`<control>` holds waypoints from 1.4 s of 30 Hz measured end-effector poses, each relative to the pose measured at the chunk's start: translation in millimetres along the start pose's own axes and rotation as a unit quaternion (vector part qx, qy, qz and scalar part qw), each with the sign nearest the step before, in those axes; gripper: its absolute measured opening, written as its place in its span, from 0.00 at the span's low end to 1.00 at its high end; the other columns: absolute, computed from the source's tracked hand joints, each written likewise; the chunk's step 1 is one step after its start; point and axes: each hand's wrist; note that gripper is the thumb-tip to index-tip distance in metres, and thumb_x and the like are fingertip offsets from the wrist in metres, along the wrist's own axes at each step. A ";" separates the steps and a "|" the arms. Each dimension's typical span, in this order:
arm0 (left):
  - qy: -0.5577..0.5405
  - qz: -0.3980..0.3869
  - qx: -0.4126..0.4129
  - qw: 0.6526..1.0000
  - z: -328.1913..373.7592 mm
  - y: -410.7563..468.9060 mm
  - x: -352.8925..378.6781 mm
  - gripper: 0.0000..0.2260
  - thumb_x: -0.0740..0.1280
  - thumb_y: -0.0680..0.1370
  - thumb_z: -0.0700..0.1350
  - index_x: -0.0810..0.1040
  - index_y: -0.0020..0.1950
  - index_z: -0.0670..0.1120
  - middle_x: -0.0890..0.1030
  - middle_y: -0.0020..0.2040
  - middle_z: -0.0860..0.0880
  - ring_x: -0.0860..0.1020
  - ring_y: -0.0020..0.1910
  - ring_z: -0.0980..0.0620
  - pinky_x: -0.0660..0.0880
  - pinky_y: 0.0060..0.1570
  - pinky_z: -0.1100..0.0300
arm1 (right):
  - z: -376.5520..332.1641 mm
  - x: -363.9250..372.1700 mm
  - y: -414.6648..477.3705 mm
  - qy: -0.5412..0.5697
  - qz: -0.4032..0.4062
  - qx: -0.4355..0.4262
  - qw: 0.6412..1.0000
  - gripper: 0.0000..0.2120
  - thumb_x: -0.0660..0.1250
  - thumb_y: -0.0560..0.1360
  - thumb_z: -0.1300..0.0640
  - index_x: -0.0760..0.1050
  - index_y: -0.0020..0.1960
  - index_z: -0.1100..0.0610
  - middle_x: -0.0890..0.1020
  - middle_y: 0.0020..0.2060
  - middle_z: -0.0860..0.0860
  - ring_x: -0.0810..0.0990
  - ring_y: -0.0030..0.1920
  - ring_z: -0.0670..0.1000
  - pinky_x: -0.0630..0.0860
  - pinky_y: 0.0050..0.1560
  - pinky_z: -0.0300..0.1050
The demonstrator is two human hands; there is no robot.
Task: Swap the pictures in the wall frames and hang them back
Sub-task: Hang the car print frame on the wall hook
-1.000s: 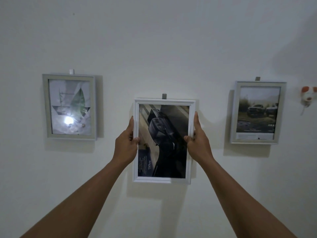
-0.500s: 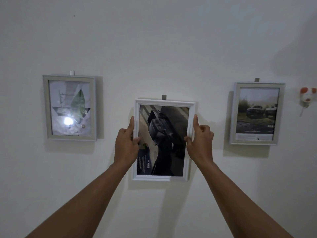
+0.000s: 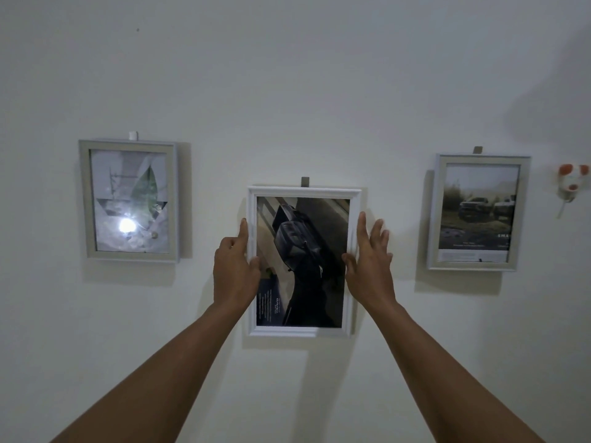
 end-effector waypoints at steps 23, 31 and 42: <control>-0.017 -0.016 -0.003 1.000 2.2 3.6 -7.8 0.33 0.66 0.78 0.43 0.54 0.79 0.54 0.71 0.51 0.47 0.73 0.52 0.50 0.73 0.55 0.58 | -4.5 -2.3 -3.3 0.014 -0.008 0.014 1.000 0.37 0.59 0.82 0.52 0.36 0.80 0.48 0.36 0.79 0.53 0.36 0.78 0.56 0.44 0.76 0.62; -0.017 -0.021 -0.008 1.000 5.3 3.6 -9.9 0.32 0.66 0.79 0.43 0.54 0.79 0.54 0.70 0.51 0.47 0.72 0.52 0.50 0.74 0.56 0.55 | -4.3 -3.9 -3.9 0.012 -0.013 0.013 1.000 0.38 0.60 0.82 0.50 0.36 0.80 0.48 0.36 0.79 0.52 0.35 0.78 0.56 0.45 0.76 0.61; -0.001 0.052 0.109 0.993 42.4 -5.7 -13.6 0.27 0.65 0.80 0.49 0.61 0.77 0.48 0.72 0.62 0.45 0.71 0.62 0.48 0.70 0.57 0.61 | 8.6 -33.9 -14.9 0.032 -0.020 -0.002 0.999 0.35 0.60 0.81 0.44 0.45 0.81 0.49 0.52 0.80 0.49 0.51 0.79 0.50 0.55 0.75 0.49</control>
Point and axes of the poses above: each hand's wrist, its own y-axis towards the middle knuckle, its own x-axis out of the palm, z = x × y
